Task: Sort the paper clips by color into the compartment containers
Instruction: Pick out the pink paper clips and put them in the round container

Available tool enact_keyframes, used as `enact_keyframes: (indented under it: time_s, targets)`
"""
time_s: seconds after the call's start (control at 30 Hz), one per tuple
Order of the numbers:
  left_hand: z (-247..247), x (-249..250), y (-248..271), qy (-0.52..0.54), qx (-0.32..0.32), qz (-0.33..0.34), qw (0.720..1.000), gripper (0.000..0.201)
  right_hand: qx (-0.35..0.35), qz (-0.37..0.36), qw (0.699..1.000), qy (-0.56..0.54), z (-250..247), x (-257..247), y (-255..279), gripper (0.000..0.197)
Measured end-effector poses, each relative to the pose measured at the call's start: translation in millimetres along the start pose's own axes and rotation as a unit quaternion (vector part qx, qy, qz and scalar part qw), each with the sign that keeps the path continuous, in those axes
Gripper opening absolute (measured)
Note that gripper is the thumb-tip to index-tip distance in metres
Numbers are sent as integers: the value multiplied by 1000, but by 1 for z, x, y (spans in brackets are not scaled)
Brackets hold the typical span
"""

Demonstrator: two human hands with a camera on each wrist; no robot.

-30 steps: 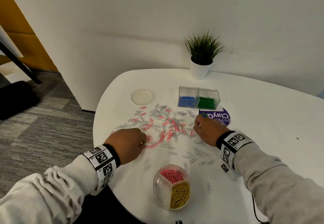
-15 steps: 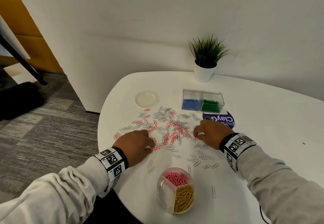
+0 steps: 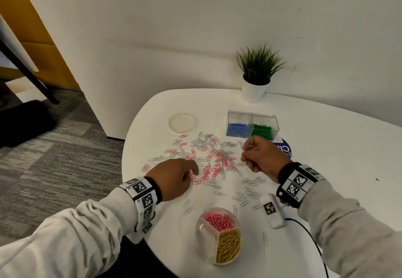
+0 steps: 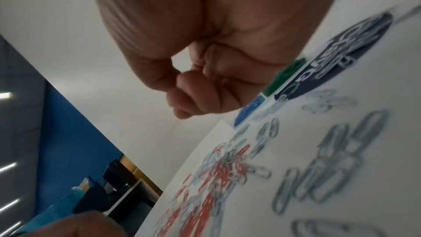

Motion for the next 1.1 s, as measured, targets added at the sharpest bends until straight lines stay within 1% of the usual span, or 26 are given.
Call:
enact_keyframes:
  time_s: [0.03, 0.07, 0.1, 0.17, 0.2, 0.23, 0.27, 0.3, 0.33, 0.37, 0.4, 0.43, 0.47, 0.57, 0.63, 0.77, 0.87, 0.9, 0.97, 1.03, 1.1]
  targets:
    - [5, 4, 1, -15, -19, 19, 1000, 30, -3, 14, 1000, -22, 5, 0, -2, 17]
    - [10, 9, 1, -43, -40, 30, 998, 35, -6, 33, 999, -42, 10, 2, -3, 20]
    - [14, 12, 2, -69, -51, 40, 995, 37, -16, 57, 996, -74, 17, 3, -4, 22]
    - [20, 14, 1, -102, -58, 46, 992, 31, -43, 103, 984, -137, 31, 8, -6, 27]
    - [21, 14, 1, -109, -58, 42, 991, 27, -54, 113, 983, -135, 37, 9, -7, 26]
    - [21, 13, 1, -111, -55, 38, 992, 23, -62, 105, 989, -86, 41, 11, -10, 22]
    - [21, 13, 1, -112, -53, 36, 992, 21, -71, 72, 995, 19, 45, 9, -13, 17]
    - [22, 13, 1, -113, -50, 38, 992, 19, -80, 21, 983, 166, 49, 7, -16, 10]
    - [22, 13, 2, -114, -48, 40, 992, 17, -94, -32, 946, 307, 55, 5, -19, 6]
    - [22, 13, 2, -111, -43, 40, 992, 15, -106, -70, 903, 410, 62, 5, -21, 8]
    - [22, 13, 2, -107, -37, 37, 993, 13, -117, -90, 871, 469, 68, 6, -21, 12]
    - [21, 12, 2, -104, -29, 34, 994, 12, -123, -99, 855, 495, 71, 9, -22, 16]
    - [21, 12, 2, -103, -26, 30, 994, 12, -123, -106, 848, 504, 72, 10, -22, 18]
    - [22, 12, 1, -115, -27, 24, 993, 17, -127, -114, 850, 499, 72, 15, -21, 23]
    - [23, 12, 1, -127, -34, 25, 991, 21, -139, -112, 842, 508, 73, 16, -19, 24]
    - [24, 15, 2, -156, -34, 37, 986, 23, -152, -141, 810, 548, 81, 15, -15, 15]
    - [25, 20, 3, -183, -31, 35, 982, 20, -160, -149, 778, 589, 88, 13, -11, 16]
    - [26, 22, 3, -190, -33, 29, 981, 20, -160, -143, 775, 594, 90, 11, -9, 16]
    - [27, 23, 3, -192, -38, 10, 981, 21, -162, -130, 786, 583, 90, 5, -5, 16]
    - [27, 22, 4, -194, -42, -5, 980, 23, -151, -123, 816, 544, 86, -6, 2, 13]
    - [26, 21, 5, -199, -44, -2, 979, 25, -139, -130, 844, 502, 81, -19, 18, 5]
Point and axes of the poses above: each hand's wrist, its own y-axis away from the middle knuckle, its own z-axis out of the palm, x = y × z, the point moved 5 cm from there along -y, towards the middle knuckle, and after that the axes turned 10 degrees about -y, right-handed, at the moved point
